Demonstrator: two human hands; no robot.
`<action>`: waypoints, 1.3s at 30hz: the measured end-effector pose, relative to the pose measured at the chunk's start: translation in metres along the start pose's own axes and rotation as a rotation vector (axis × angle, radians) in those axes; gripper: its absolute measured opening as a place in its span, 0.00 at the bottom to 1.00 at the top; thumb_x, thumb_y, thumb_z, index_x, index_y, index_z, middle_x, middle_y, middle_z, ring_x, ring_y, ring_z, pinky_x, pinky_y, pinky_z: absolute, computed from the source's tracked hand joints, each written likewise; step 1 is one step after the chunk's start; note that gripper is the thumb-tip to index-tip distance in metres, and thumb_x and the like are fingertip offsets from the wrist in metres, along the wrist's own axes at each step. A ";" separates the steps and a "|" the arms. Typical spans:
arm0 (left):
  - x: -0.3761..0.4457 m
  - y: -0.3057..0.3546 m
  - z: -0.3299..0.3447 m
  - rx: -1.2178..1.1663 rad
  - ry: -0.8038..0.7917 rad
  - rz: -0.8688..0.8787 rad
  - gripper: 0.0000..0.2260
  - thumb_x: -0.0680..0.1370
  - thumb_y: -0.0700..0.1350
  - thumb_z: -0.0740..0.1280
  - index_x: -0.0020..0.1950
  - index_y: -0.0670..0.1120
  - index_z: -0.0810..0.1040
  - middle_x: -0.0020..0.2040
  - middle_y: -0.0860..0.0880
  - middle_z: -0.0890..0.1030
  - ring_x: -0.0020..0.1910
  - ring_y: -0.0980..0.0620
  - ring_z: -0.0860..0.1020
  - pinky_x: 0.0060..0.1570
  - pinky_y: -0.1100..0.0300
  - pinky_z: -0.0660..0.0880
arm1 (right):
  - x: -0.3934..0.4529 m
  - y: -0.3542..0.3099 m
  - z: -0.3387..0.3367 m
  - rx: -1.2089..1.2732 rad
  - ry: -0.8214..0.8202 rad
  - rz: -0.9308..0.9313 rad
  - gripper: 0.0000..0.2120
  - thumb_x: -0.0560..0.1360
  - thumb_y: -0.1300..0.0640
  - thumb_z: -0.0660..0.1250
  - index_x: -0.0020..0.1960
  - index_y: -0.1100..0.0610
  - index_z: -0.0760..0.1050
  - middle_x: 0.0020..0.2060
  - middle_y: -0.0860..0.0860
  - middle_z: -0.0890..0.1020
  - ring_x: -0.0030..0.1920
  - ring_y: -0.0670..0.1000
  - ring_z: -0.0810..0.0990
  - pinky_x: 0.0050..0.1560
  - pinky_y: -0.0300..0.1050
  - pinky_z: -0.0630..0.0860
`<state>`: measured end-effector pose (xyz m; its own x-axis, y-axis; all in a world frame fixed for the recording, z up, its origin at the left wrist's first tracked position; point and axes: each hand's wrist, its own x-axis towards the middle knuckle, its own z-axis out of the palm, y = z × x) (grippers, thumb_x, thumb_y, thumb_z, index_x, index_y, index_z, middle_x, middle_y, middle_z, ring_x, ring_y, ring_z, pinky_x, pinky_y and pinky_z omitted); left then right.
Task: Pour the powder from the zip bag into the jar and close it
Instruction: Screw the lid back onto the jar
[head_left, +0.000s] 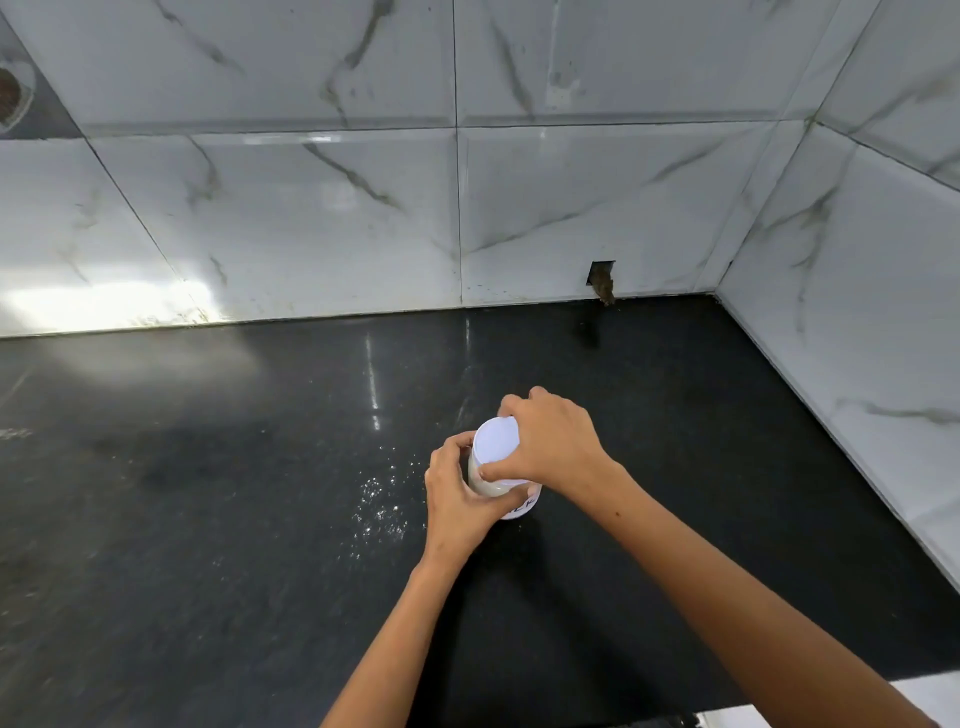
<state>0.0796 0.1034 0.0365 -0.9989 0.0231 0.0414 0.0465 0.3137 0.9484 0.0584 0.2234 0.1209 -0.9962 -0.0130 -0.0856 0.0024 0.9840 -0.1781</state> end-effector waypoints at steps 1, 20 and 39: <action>0.000 0.000 0.000 -0.009 0.001 0.003 0.32 0.53 0.55 0.78 0.54 0.63 0.70 0.53 0.58 0.74 0.55 0.56 0.73 0.49 0.62 0.73 | 0.002 -0.003 0.000 -0.080 0.003 0.027 0.33 0.60 0.28 0.66 0.49 0.55 0.72 0.42 0.51 0.75 0.40 0.51 0.75 0.36 0.42 0.66; 0.003 -0.005 0.003 -0.017 0.028 0.024 0.33 0.52 0.53 0.80 0.53 0.61 0.72 0.51 0.57 0.76 0.53 0.57 0.74 0.47 0.64 0.72 | 0.008 -0.006 -0.007 -0.126 -0.087 -0.053 0.31 0.62 0.31 0.68 0.48 0.58 0.74 0.39 0.51 0.75 0.37 0.53 0.73 0.36 0.44 0.68; 0.000 -0.013 0.010 -0.021 0.083 0.039 0.33 0.52 0.56 0.80 0.54 0.61 0.72 0.53 0.60 0.76 0.56 0.57 0.74 0.49 0.68 0.69 | 0.006 0.007 -0.019 0.001 -0.192 -0.310 0.30 0.60 0.49 0.75 0.60 0.47 0.73 0.53 0.49 0.72 0.45 0.49 0.71 0.40 0.41 0.67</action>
<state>0.0787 0.1092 0.0214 -0.9937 -0.0446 0.1033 0.0858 0.2937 0.9520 0.0505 0.2335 0.1380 -0.9152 -0.3441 -0.2098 -0.2972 0.9278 -0.2256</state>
